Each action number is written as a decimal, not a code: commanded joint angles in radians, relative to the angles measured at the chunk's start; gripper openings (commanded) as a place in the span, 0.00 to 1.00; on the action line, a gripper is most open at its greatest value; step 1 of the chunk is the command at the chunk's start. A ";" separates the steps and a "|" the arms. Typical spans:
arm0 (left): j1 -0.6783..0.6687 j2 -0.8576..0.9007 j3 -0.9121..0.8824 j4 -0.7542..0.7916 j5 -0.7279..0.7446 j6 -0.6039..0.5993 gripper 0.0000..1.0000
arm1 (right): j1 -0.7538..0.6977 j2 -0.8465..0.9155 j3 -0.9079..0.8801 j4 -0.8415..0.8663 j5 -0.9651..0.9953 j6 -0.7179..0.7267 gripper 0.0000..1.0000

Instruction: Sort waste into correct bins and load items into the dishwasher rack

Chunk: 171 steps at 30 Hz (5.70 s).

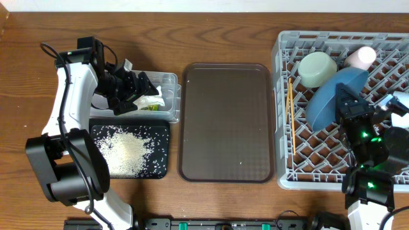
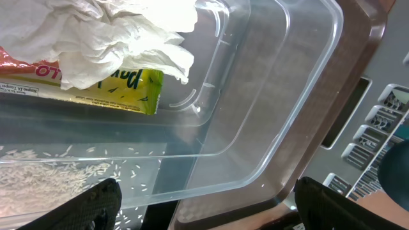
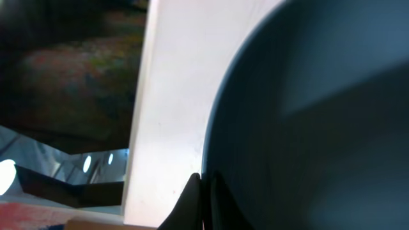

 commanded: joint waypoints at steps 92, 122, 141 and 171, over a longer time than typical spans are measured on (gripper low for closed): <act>0.003 -0.013 0.018 -0.009 -0.013 -0.012 0.90 | 0.100 0.021 0.005 0.028 -0.258 -0.557 0.53; 0.003 -0.013 0.018 -0.009 -0.013 -0.012 0.90 | 0.886 0.882 0.473 -0.301 0.386 -1.151 0.84; 0.003 -0.013 0.018 -0.009 -0.013 -0.012 0.89 | 0.964 0.986 0.472 -0.410 0.438 -1.190 0.55; 0.003 -0.013 0.018 -0.009 -0.013 -0.012 0.89 | 0.719 0.032 0.477 -0.551 0.431 -0.645 0.01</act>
